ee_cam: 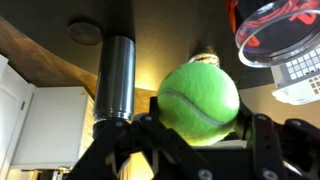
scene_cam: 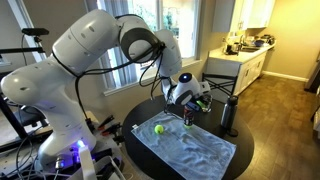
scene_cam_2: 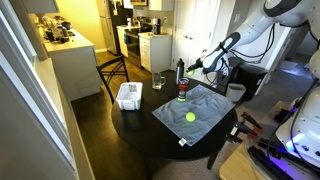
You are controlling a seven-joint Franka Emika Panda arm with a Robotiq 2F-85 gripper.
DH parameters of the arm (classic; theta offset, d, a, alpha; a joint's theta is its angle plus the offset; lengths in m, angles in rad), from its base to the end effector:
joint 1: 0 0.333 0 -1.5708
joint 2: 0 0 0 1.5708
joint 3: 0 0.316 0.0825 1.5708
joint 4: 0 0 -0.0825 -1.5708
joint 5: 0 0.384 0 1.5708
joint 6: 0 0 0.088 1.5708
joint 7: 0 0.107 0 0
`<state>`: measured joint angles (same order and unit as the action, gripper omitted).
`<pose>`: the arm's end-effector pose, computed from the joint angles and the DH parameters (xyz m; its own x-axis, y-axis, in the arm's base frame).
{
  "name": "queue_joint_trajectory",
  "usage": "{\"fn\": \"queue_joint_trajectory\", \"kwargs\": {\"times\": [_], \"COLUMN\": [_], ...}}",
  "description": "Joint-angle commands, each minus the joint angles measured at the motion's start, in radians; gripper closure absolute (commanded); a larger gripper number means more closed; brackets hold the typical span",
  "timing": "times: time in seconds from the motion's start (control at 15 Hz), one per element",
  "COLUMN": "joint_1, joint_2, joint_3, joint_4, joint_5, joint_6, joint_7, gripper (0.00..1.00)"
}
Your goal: Put a tennis ball in the small container
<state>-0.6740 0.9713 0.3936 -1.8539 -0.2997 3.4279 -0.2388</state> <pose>0.6280 -0.1772 0.1114 0.7398 -0.0154 0.6727 0.0226 -0.9986 -0.0477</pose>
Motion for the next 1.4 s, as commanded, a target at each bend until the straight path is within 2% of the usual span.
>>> {"fn": "queue_joint_trajectory", "kwargs": {"times": [0.0,0.07,0.53,1.33], "joint_1": [-0.045,-0.060,-0.141,-0.134], "joint_2": [-0.013,-0.008,0.025,0.059], "joint_3": [0.052,0.078,0.190,0.175], "joint_4": [-0.049,-0.054,-0.106,-0.119], "joint_5": [-0.092,-0.080,-0.126,-0.183], "joint_6": [0.030,0.027,-0.036,-0.037], "joint_7": [0.043,0.011,0.012,0.018], "gripper": [0.57,0.57,0.57,0.57]}}
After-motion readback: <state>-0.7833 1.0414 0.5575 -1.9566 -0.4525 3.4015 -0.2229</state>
